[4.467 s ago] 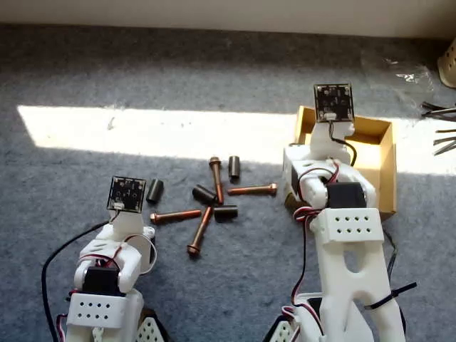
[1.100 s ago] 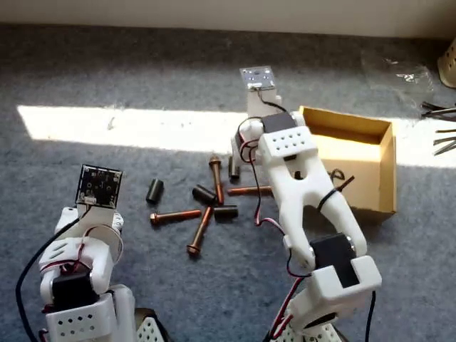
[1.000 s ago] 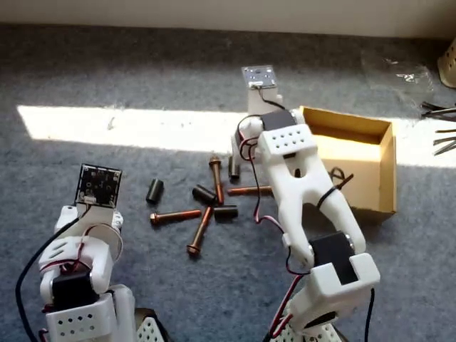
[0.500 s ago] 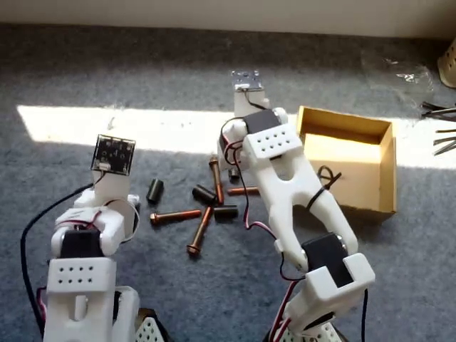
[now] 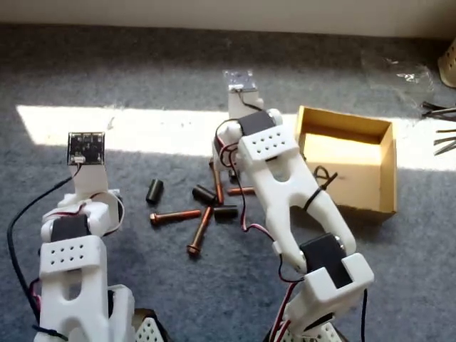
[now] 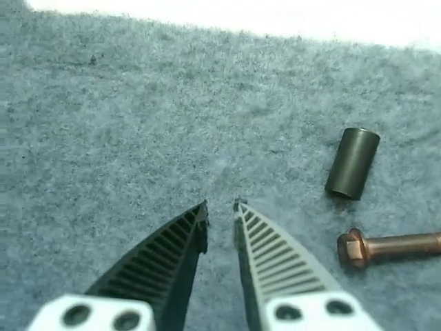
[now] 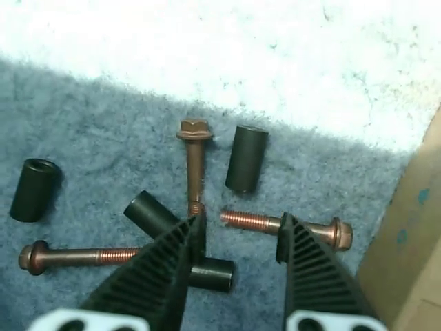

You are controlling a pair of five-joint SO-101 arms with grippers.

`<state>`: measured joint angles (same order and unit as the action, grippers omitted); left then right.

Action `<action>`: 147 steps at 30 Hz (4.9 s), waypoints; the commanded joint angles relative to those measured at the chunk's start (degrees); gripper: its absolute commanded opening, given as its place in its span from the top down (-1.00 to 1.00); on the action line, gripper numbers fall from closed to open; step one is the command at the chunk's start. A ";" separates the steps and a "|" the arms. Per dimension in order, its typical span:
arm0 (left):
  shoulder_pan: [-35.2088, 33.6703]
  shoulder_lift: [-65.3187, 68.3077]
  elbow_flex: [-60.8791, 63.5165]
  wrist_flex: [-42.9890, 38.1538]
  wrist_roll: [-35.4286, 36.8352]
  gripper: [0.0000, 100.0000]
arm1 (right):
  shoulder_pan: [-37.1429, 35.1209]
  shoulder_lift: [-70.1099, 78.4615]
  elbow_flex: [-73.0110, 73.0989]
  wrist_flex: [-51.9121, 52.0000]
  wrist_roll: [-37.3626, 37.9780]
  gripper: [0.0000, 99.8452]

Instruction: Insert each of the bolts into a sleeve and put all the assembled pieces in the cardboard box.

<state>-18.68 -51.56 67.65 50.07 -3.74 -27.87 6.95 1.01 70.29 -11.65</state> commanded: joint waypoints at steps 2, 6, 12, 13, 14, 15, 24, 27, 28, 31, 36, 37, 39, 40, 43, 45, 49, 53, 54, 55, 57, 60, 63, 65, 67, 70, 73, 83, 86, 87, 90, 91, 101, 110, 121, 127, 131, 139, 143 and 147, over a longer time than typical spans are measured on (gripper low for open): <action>-0.92 -4.35 1.01 -1.67 0.44 0.85 | -0.57 1.27 -2.51 -3.65 -0.09 0.67; -1.01 -7.78 4.79 -5.54 0.35 0.85 | -0.57 5.49 -2.95 -3.74 0.00 0.67; -1.01 -13.23 7.60 -5.71 0.35 0.85 | -0.40 9.45 -4.09 -7.25 3.52 0.67; -1.01 -14.02 7.96 -5.71 0.26 0.85 | -0.40 9.89 -4.18 -7.25 4.22 0.67; -1.01 -14.81 8.22 -5.71 0.26 0.85 | -0.40 10.15 -4.18 -7.60 4.57 0.67; -1.01 -15.43 8.66 -5.71 0.26 0.85 | -0.31 10.33 -4.18 -8.66 4.66 0.67; -0.84 -17.80 9.80 -5.63 0.26 0.85 | 0.75 13.93 -4.18 -11.21 4.84 0.67; -0.84 -17.80 9.80 -5.63 0.26 0.85 | 1.45 14.99 -4.26 -11.38 4.84 0.67; -0.84 -17.80 9.80 -5.63 0.26 0.85 | 1.63 14.99 -4.35 -11.74 4.84 0.67; -0.84 -17.89 9.98 -5.63 0.26 0.85 | 1.71 15.60 -5.93 -12.53 4.84 0.67; -0.75 -17.89 10.07 -5.63 0.26 0.85 | 1.80 19.21 -8.92 -12.62 4.84 0.67; -0.75 -17.89 10.07 -5.63 0.26 0.85 | 1.80 20.09 -9.71 -12.44 4.84 0.67; -0.75 -17.89 10.07 -5.63 0.26 0.85 | 1.80 21.67 -11.30 -10.77 4.84 0.67; -0.75 -17.89 10.07 -5.63 0.26 0.85 | 1.80 22.46 -12.18 -9.54 4.84 0.67; -0.75 -17.89 10.07 -5.63 0.26 0.85 | 1.80 23.96 -15.87 -6.11 4.66 0.67; -0.75 -17.89 10.07 -5.63 0.26 0.85 | 1.80 24.75 -18.33 -3.82 4.66 0.67; -0.75 -17.89 10.07 -5.63 0.18 0.85 | 2.07 26.15 -22.55 -0.22 4.57 0.67; -0.75 -17.89 10.07 -5.63 0.18 0.85 | 2.59 28.26 -24.13 0.57 4.48 0.67; -0.75 -17.80 10.07 -5.63 0.18 0.85 | 2.59 28.88 -24.22 0.57 4.48 0.67; -0.75 -17.80 10.07 -5.63 0.18 0.85 | 2.59 29.41 -24.22 0.57 4.48 0.67; -0.75 -17.80 10.07 -5.63 0.18 0.85 | 2.51 29.85 -24.22 0.57 4.48 0.67; -0.75 -17.80 10.07 -5.63 0.18 0.85 | 2.42 30.20 -24.13 0.57 4.48 0.67; -0.75 -17.80 10.07 -5.63 0.18 0.85 | 2.42 30.20 -23.96 0.57 4.48 0.68; -0.75 -17.80 10.07 -5.63 0.18 0.85 | 2.42 30.20 -23.87 0.66 4.48 0.76; -0.75 -17.80 10.07 -5.63 0.18 0.85 | 2.33 30.20 -24.13 2.33 4.48 0.85; -0.75 -17.71 10.07 -5.63 0.18 0.85 | 2.33 30.20 -24.22 4.70 4.48 0.89; -0.75 -17.63 10.07 -5.71 0.18 0.85 | 2.33 30.20 -24.22 5.05 4.75 0.90; -0.75 -17.54 10.15 -5.80 0.18 0.85 | 2.33 26.59 -28.00 9.36 8.79 0.99; -0.66 -17.54 10.24 -5.89 0.18 0.85 | 2.51 24.22 -30.55 11.47 8.88 0.99; -0.66 -17.54 10.24 -5.89 0.18 0.85 | 2.51 23.52 -30.99 12.18 9.14 0.99; -0.66 -17.54 10.24 -5.89 0.18 0.85 | 2.42 20.88 -31.34 14.02 12.57 0.99; -0.66 -17.54 10.33 -5.89 0.18 0.85 | 2.33 19.65 -31.34 14.46 13.45 0.99; -0.66 -17.54 11.82 -8.18 0.18 0.85 | 2.33 4.18 -30.81 19.38 17.23 0.99; 2.15 -17.45 11.65 -8.00 0.18 0.85 | 2.33 -5.05 -30.73 25.80 16.97 0.99; 2.24 -17.45 11.56 -8.00 0.09 0.85 | 1.27 -18.77 -25.19 29.49 16.88 0.99; 2.95 -17.45 10.15 -7.03 -1.49 0.85 | 0.04 -30.90 -10.95 24.57 16.88 0.99; 7.87 -17.45 6.81 -1.14 -1.85 0.85 | 0.13 -39.08 2.68 17.89 17.14 0.99; 13.32 -17.36 1.63 2.11 -1.85 0.85 | 6.46 -52.53 25.54 5.76 17.23 0.99; 16.75 -17.36 -1.10 2.20 -1.67 0.85 | 7.34 -57.45 35.30 2.42 17.32 0.99; 20.62 -17.27 -3.91 3.69 -1.67 0.85 | 7.34 -63.08 44.70 -1.19 17.32 0.99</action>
<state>-2.24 -68.35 68.79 52.26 -5.23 -21.36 -51.52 41.89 72.31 4.97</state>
